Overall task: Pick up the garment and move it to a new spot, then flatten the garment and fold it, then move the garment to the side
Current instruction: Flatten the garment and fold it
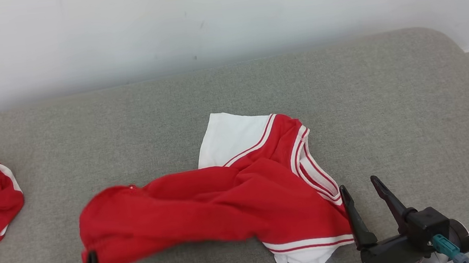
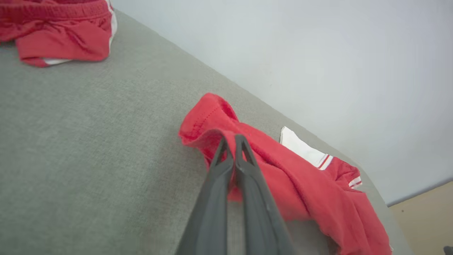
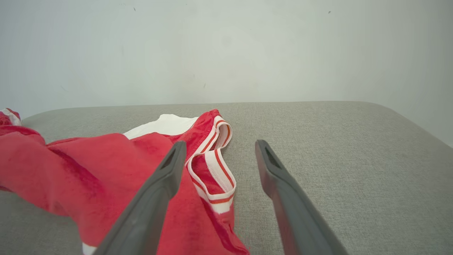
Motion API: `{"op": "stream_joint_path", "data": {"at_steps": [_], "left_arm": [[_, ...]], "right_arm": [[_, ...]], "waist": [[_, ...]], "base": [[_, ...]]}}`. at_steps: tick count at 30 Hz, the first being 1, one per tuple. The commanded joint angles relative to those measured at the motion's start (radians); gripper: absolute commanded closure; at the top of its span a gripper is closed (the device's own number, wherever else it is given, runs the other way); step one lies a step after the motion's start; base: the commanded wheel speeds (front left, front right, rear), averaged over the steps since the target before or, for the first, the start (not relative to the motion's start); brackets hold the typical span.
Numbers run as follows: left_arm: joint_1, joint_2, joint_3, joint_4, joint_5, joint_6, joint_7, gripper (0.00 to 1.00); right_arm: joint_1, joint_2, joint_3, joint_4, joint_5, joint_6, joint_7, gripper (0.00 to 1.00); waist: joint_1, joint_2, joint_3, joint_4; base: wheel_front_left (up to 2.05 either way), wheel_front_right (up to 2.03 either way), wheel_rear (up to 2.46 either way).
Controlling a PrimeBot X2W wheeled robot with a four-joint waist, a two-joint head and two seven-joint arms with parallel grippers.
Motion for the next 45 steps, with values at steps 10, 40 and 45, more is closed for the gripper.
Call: {"op": "stream_joint_path", "data": {"at_steps": [10, 40, 45], "left_arm": [[0.102, -0.005, -0.012, 0.179, 0.045, 0.033, -0.063, 1.0], [0.147, -0.055, 0.09, -0.013, 0.443, -0.11, -0.156, 0.0], [0.152, -0.062, 0.093, -0.003, 0.448, -0.119, -0.157, 0.0]], "right_arm": [[0.017, 0.002, 0.011, 0.01, 0.009, -0.002, 0.003, 0.0], [0.1, 0.001, -0.111, 0.025, -0.005, -0.002, 0.065, 0.0], [0.106, 0.002, -0.116, 0.034, -0.009, -0.002, 0.07, 0.0]], "waist": [[0.0001, 0.0, -0.031, -0.009], [0.0001, 0.0, -0.118, 0.031], [0.0001, 0.0, -0.118, 0.033]], "base": [[0.0, 0.0, 0.0], [0.0, 0.0, 0.0], [0.0, 0.0, 0.0]]}}
